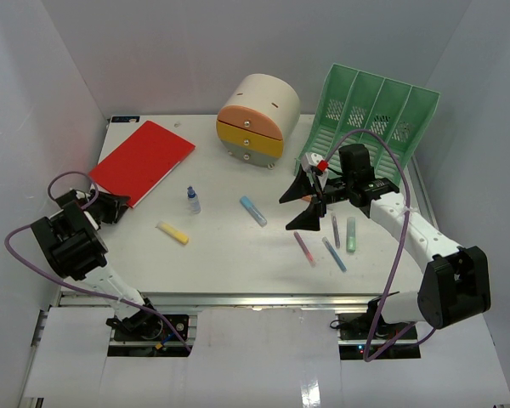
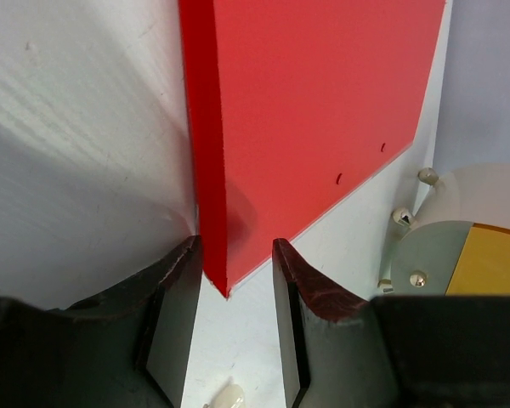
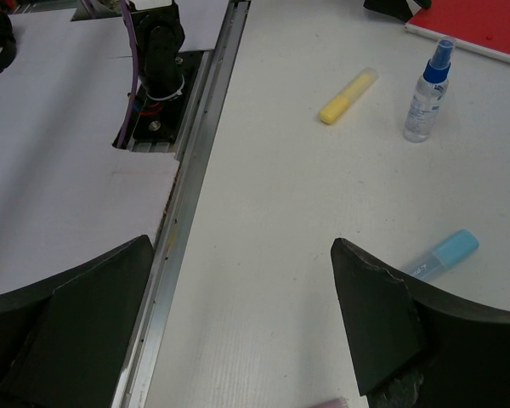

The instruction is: Organize the desk

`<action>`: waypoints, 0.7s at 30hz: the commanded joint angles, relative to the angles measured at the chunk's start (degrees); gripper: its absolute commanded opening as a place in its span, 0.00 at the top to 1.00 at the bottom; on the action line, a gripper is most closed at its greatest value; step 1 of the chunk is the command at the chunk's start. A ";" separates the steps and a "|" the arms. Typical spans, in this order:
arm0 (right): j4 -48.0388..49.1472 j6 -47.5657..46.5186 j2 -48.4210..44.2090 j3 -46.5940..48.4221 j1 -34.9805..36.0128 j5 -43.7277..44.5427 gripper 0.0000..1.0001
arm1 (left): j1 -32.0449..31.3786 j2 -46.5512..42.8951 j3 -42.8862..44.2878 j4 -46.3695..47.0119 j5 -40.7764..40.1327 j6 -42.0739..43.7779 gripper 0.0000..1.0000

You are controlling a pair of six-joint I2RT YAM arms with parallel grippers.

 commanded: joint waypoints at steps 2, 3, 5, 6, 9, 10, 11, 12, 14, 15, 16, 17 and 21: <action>1.89 0.35 0.60 -1.06 -0.47 -1.85 0.09 | 0.16 0.98 1.87 4.54 2.60 0.62 0.52; 1.94 0.39 0.63 -1.10 -0.49 -1.91 0.08 | 0.16 1.27 1.97 4.76 2.88 0.71 0.53; 2.05 0.49 0.73 -1.20 -0.49 -2.07 0.08 | 0.16 1.89 2.23 5.22 3.44 0.91 0.53; 2.10 0.54 0.79 -1.24 -0.47 -2.14 0.09 | 0.16 2.28 2.35 5.42 3.74 0.97 0.53; 2.17 0.62 0.86 -1.24 -0.54 -2.14 0.08 | 0.23 3.97 2.98 6.25 5.41 0.70 0.56; 2.17 0.62 0.86 -1.24 -0.54 -2.14 0.08 | 0.25 4.48 3.14 6.68 5.74 0.50 0.57; 2.25 0.62 0.86 -1.24 -0.54 -2.10 0.08 | 0.25 5.08 3.18 7.34 6.40 0.13 0.58; 2.35 0.62 0.88 -1.26 -0.55 -2.05 0.08 | 0.23 5.68 3.12 8.24 7.36 -0.40 0.59; 2.30 0.62 0.95 -1.33 -0.63 -2.05 0.08 | 0.16 6.36 2.69 10.11 7.88 -1.42 0.59; 2.28 0.62 0.96 -1.33 -0.64 -2.05 0.08 | 0.17 6.59 2.57 10.88 8.22 -1.84 0.59; 2.35 0.62 1.03 -1.33 -0.71 -2.05 0.08 | 0.24 6.73 2.57 11.59 8.72 -2.20 0.59; 2.40 0.67 1.09 -1.33 -0.71 -2.05 0.08 | 0.19 7.02 2.63 12.13 9.07 -2.44 0.60; 2.56 0.70 1.37 -1.45 -0.80 -2.05 0.09 | 0.16 8.62 2.75 14.23 10.51 -3.51 0.66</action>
